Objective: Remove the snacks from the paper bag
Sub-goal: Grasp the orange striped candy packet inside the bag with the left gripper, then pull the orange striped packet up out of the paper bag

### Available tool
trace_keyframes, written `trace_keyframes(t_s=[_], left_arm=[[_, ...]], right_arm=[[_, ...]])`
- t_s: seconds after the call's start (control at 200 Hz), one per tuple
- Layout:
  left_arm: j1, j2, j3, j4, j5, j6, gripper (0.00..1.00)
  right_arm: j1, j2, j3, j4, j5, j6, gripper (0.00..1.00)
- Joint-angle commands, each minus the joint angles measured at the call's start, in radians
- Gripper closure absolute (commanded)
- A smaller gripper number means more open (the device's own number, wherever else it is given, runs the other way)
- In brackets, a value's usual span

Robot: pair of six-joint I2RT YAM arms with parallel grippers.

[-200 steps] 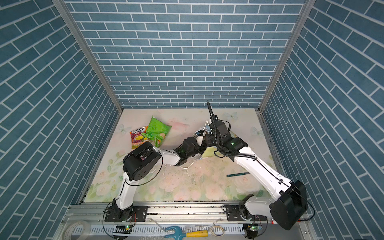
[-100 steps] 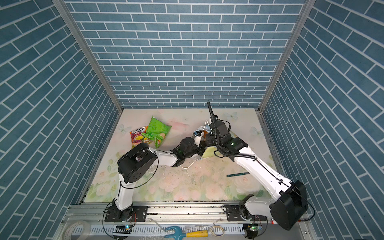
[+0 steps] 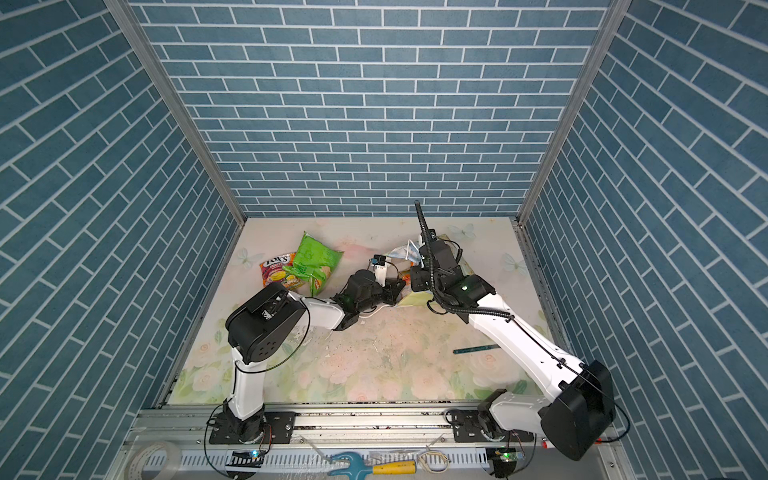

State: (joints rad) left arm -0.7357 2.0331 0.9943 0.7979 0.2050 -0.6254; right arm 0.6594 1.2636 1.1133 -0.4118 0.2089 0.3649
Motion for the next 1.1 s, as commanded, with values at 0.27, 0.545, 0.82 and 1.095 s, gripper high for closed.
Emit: trace_keyframes(t_s=[0.27,0.545,0.82,1.095], left_arm=[[0.057,-0.114,-0.065,0.032,-0.030,-0.052,1.00],[0.067,-0.160,-0.085,0.025,-0.013,-0.046,1.00],[0.067,-0.210,-0.097,0.011,0.001,-0.048,1.00],[0.067,-0.231,-0.092,-0.024,0.001,-0.052,1.00]], right_arm=[[-0.006,0.012,0.011,-0.038,0.026,0.029,1.00],[-0.006,0.011,0.025,-0.044,0.020,0.032,1.00],[-0.006,0.034,0.052,-0.060,0.033,0.046,1.00],[-0.007,0.034,0.056,-0.062,0.049,0.060,1.00]])
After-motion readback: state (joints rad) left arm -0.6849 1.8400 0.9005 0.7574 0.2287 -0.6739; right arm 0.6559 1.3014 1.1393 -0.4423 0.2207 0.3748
